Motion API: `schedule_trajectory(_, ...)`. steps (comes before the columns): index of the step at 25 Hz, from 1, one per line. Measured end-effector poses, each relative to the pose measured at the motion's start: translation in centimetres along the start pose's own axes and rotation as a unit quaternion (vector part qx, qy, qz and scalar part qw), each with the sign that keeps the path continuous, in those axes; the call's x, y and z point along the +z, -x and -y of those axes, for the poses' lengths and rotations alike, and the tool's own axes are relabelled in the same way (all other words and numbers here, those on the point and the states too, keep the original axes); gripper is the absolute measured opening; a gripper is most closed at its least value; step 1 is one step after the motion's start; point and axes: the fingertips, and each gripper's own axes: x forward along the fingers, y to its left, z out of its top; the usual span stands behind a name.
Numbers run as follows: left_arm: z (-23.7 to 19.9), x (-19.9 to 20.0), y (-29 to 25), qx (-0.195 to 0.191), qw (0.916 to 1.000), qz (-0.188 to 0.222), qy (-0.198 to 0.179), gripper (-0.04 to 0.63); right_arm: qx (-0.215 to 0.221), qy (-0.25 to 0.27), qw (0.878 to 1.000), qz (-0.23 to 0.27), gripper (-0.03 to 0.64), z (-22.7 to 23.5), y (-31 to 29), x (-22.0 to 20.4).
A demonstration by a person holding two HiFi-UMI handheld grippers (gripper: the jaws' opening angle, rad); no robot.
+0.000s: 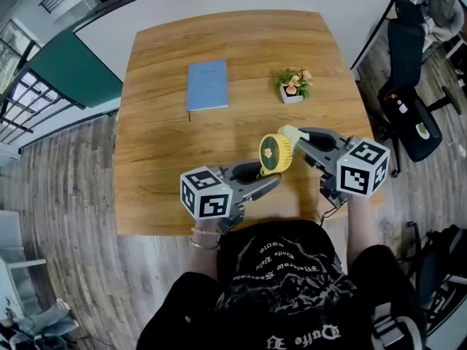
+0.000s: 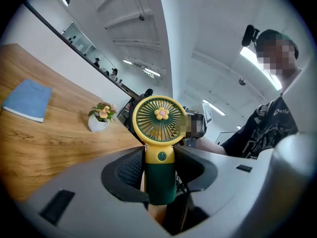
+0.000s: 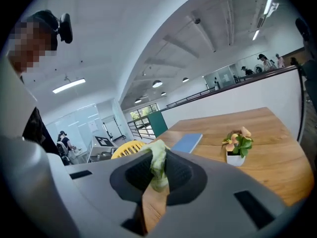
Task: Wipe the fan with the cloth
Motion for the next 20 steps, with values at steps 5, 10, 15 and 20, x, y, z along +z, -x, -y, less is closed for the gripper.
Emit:
schedule_trajectory(5, 1.1, 0.0, 0.1, -0.039, 0.9989, -0.022, -0.015, 0.198, 0.066, 0.009, 0.998, 0.0, 0.055, -1.5, -0.8, 0.4)
schedule_trajectory(10, 1.6, -0.3, 0.2, -0.056, 0.9971, -0.043, -0.026, 0.198, 0.096, 0.033, 0.994, -0.028, 0.055, -1.9, -1.4, -0.1)
schedule_trajectory(15, 1.8, -0.7, 0.3, -0.071, 0.9951, -0.06, -0.034, 0.198, 0.14, 0.051, 0.986, -0.074, 0.055, -3.2, -2.2, -1.8)
schedule_trajectory(20, 1.5, -0.8, 0.4, -0.069, 0.9939, -0.075, -0.041, 0.198, 0.165, 0.077, 0.977, -0.114, 0.055, -4.2, -2.3, -3.5)
